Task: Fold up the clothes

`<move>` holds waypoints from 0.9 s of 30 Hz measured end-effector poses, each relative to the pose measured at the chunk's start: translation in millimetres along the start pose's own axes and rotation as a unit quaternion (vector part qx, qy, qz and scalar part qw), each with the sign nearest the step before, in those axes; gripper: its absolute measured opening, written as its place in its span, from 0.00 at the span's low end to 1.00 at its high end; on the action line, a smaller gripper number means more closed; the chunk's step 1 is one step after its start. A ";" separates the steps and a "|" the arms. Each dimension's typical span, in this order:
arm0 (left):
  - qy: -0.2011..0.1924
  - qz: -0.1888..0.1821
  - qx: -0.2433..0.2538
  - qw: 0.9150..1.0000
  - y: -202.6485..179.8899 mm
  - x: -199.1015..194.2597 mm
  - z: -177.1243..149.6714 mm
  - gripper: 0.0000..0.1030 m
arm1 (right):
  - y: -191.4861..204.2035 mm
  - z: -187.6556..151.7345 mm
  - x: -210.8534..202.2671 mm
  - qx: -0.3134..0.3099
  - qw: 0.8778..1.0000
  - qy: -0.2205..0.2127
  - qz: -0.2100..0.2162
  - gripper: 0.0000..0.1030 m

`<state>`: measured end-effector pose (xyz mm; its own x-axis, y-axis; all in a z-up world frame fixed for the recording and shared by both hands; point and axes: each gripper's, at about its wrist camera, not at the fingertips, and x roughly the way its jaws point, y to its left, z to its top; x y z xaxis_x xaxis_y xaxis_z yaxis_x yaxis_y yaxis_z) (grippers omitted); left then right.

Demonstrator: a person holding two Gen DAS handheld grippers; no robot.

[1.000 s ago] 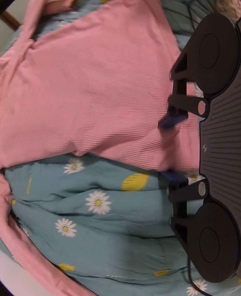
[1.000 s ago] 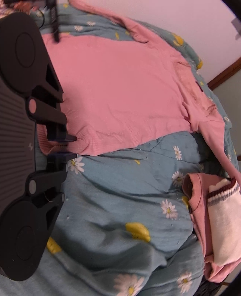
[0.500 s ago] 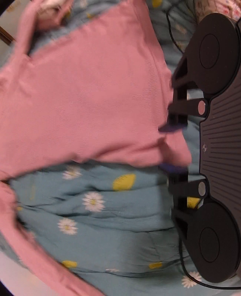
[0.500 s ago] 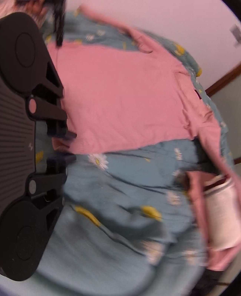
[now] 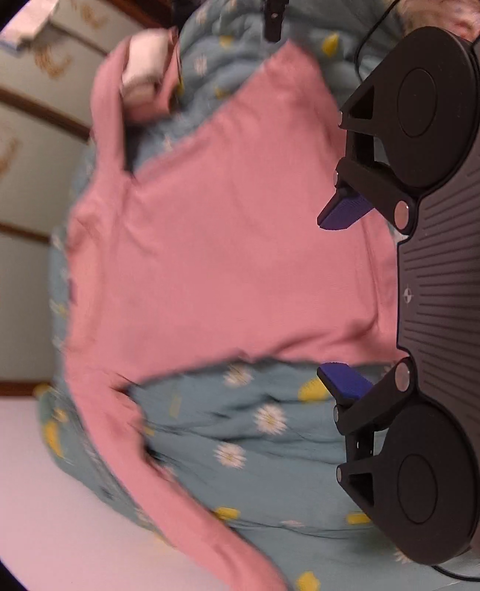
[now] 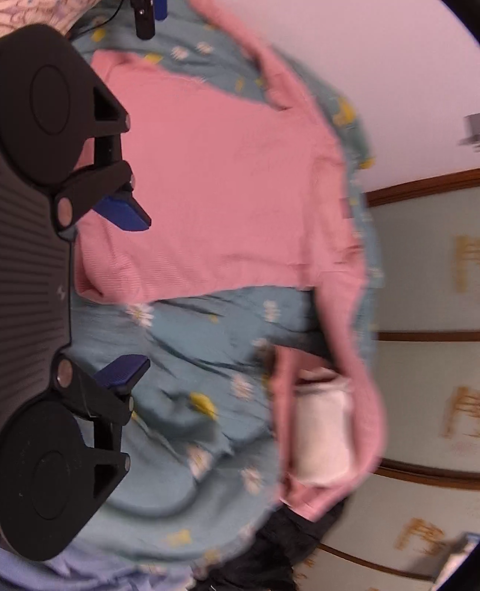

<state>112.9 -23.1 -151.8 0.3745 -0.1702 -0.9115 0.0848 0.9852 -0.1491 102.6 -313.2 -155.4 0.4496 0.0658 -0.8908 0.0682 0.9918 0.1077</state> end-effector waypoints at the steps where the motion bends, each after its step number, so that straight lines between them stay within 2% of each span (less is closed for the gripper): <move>1: -0.001 0.003 -0.008 1.000 1.2 1.4 2.1 0.74 | -1.8 1.0 8.1 0.007 1.000 0.007 -0.008 0.69; 4: -0.005 0.005 -0.019 1.000 6.7 13.1 3.8 0.74 | -2.0 4.7 24.9 0.009 1.000 0.020 -0.012 0.64; 6: 0.003 0.006 -0.029 1.000 10.8 20.3 3.6 0.74 | 1.0 4.5 27.3 0.003 0.999 0.032 0.008 0.09; 11: 0.018 0.009 -0.049 0.999 18.3 30.5 2.3 0.74 | 10.6 -7.9 6.9 -0.003 0.998 0.036 0.046 0.06; 15: 0.009 -0.005 -0.038 0.999 19.0 26.2 -0.6 0.74 | -11.6 -17.1 -32.1 0.022 0.997 -0.005 0.075 0.05; 16: 0.009 -0.006 -0.036 0.999 18.7 27.3 -0.5 0.74 | -15.7 -17.6 -31.5 0.023 0.997 -0.003 0.068 0.05; 18: 0.012 -0.005 -0.034 0.999 18.4 31.3 0.8 0.74 | -24.2 -22.6 -5.7 0.017 0.999 0.035 0.026 0.05; 20: 0.008 -0.006 -0.037 0.999 19.4 31.1 1.4 0.74 | -26.3 -21.5 -2.5 0.034 0.999 0.033 0.026 0.07; 21: 0.001 -0.008 -0.039 0.999 19.8 27.7 1.4 0.74 | -27.4 -21.0 -0.9 0.043 0.998 0.033 0.026 0.12; 22: -0.006 -0.010 -0.040 0.999 20.0 24.4 1.4 0.74 | -28.2 -20.5 -0.7 0.053 0.998 0.030 0.027 0.17; 24: -0.057 -0.014 -0.046 0.997 18.3 1.5 -0.9 0.74 | -23.1 -22.8 -18.0 0.064 0.998 0.004 0.029 0.63; 25: -0.078 -0.010 -0.050 0.996 17.0 -8.4 -1.9 0.74 | -19.0 -25.5 -27.6 0.062 0.998 -0.012 0.028 0.67; 27: -0.120 -0.003 -0.059 0.991 10.3 -36.3 -7.6 0.75 | -2.4 -34.4 -49.7 0.048 0.997 -0.056 0.000 0.68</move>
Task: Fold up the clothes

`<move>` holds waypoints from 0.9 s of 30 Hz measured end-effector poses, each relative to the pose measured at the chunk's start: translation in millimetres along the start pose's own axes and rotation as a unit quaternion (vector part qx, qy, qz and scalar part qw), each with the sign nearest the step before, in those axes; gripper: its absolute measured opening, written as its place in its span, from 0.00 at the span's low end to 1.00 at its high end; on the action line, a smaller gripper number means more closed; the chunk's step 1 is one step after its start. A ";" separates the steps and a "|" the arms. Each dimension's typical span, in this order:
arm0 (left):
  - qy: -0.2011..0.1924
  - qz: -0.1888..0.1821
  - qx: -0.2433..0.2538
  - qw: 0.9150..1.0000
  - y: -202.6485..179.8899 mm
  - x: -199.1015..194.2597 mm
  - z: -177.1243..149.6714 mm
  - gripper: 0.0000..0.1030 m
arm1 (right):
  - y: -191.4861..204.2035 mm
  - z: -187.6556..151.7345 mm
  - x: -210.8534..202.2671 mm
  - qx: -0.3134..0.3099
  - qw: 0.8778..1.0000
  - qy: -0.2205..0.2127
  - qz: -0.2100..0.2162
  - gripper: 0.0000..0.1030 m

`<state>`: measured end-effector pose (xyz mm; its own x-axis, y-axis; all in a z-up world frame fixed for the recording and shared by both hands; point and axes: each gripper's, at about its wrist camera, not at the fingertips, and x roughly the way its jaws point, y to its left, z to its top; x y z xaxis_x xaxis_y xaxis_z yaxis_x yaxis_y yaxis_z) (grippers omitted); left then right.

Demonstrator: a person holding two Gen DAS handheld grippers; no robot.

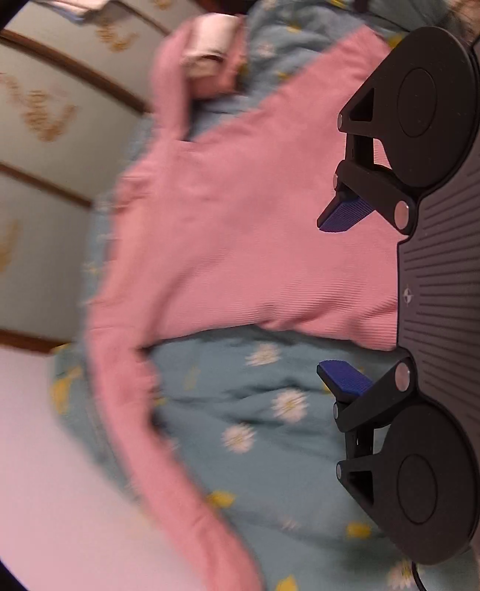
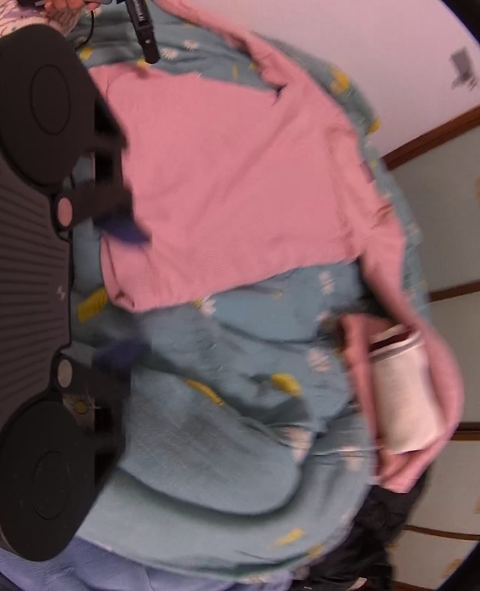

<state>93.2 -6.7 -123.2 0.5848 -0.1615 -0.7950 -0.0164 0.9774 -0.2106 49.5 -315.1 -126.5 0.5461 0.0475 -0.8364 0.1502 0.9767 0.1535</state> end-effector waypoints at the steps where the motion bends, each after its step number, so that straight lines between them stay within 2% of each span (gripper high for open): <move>1: -0.022 0.003 -0.004 1.000 -3.8 -15.3 -0.1 0.75 | 8.6 -3.1 -9.4 -0.010 1.000 -0.016 -0.020 0.68; 2: -0.024 0.000 -0.005 1.000 -7.3 -26.6 1.9 0.75 | 17.4 -6.2 -18.8 -0.020 0.998 -0.033 -0.041 0.69; 5: -0.001 -0.034 -0.006 0.999 -11.6 -45.6 9.0 0.75 | 47.3 -12.5 -43.4 -0.058 0.992 -0.071 -0.089 0.79; 8: -0.007 -0.085 -0.006 0.996 -12.3 -73.6 10.8 0.75 | 71.3 -18.3 -66.4 -0.076 0.985 -0.118 -0.101 0.79; 9: -0.019 -0.085 -0.008 0.996 -12.9 -83.8 9.4 0.75 | 78.8 -20.6 -75.2 -0.077 0.983 -0.139 -0.094 0.79; 12: -0.071 -0.057 -0.018 0.996 -14.3 -113.7 1.8 0.75 | 91.1 -18.5 -90.2 -0.064 0.984 -0.152 -0.071 0.79; 14: -0.085 -0.042 -0.020 0.995 -14.4 -127.8 -1.8 0.75 | 98.9 -16.7 -97.4 -0.053 0.985 -0.150 -0.065 0.79; 16: -0.080 -0.018 -0.004 0.997 -19.6 -140.0 -6.0 0.75 | 106.0 -20.6 -104.7 -0.047 0.984 -0.156 -0.076 0.79; 19: -0.060 -0.006 0.019 0.998 -27.0 -150.9 -10.0 0.76 | 121.5 -28.5 -115.1 -0.058 0.982 -0.151 -0.092 0.79; 23: -0.057 0.009 0.041 0.997 -33.9 -163.9 -19.3 0.76 | 131.4 -39.5 -128.2 -0.052 0.988 -0.131 -0.068 0.79; 27: -0.055 0.020 0.051 0.997 -37.0 -173.9 -24.6 0.76 | 136.7 -50.2 -138.2 -0.048 0.985 -0.141 -0.089 0.79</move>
<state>-27.9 -18.1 8.8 0.6709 -0.1116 -0.7331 0.0383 0.9925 -0.1160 -46.9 -177.7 -16.4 0.7278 -0.1734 -0.6635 0.1925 0.9803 -0.0450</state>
